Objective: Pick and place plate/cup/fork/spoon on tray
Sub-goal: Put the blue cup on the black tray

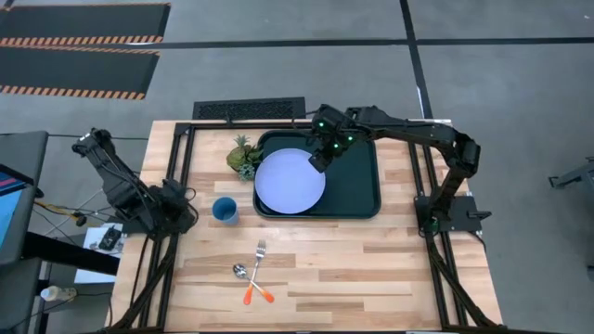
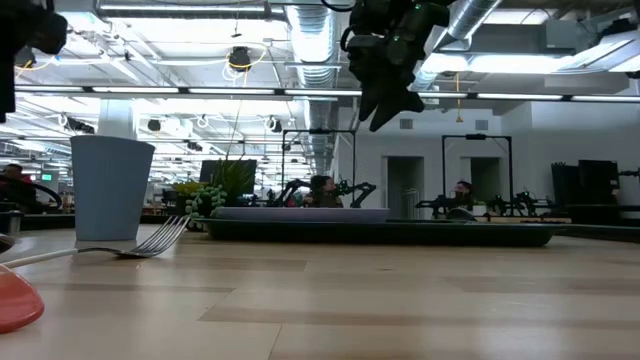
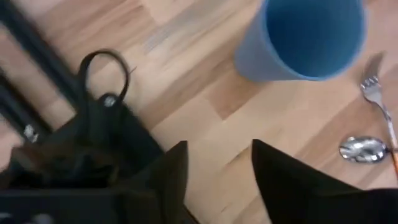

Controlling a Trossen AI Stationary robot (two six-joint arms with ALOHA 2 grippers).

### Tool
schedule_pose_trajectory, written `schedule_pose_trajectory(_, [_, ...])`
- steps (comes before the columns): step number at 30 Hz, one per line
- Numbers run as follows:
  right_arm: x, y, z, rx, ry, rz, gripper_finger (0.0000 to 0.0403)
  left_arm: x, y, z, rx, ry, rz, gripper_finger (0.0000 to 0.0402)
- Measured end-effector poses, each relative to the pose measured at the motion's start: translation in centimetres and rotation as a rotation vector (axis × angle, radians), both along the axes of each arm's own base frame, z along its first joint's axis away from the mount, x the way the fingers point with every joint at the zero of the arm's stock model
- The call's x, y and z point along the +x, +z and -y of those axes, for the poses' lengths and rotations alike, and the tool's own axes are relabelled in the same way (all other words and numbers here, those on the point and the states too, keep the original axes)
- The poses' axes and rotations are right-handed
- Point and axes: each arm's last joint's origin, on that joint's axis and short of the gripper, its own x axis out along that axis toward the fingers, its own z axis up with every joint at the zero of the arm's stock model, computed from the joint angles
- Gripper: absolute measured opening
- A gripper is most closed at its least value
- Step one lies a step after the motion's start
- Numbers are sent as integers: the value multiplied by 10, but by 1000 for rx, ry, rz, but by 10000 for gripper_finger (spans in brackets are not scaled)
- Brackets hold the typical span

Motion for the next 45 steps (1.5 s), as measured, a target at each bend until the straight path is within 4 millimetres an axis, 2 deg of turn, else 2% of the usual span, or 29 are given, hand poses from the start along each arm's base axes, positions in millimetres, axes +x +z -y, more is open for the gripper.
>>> schedule_pose_trajectory(3, [2, 0, -4, 0, 12, 0, 184, 5, -1, 3, 65, -53, 20, 99])
schedule_pose_trajectory(7, [3, 0, -8, 1, 23, -1, 179, 13, -4, 7, 132, -33, 5, 22])
schedule_pose_trajectory(9, [3, 0, -9, 2, 26, -4, 176, 19, -7, 9, 150, -10, -20, 8])
schedule_pose_trajectory(16, [3, 0, -9, 2, 26, -3, 166, 52, -23, 21, 139, -23, -149, 1])
schedule_pose_trajectory(24, [3, 0, -11, 3, 31, -3, 159, 76, -36, 10, 221, -117, -285, 0])
schedule_pose_trajectory(33, [6, 0, -22, 5, 73, -9, 152, 91, -36, 11, 318, -358, -182, 0])
schedule_pose_trajectory(39, [9, 0, -31, 5, 98, -10, 147, 99, -43, 16, 274, -356, -84, 0])
schedule_pose_trajectory(45, [11, 0, -39, 5, 121, -10, 143, 114, -39, 20, 271, -398, 58, 0])
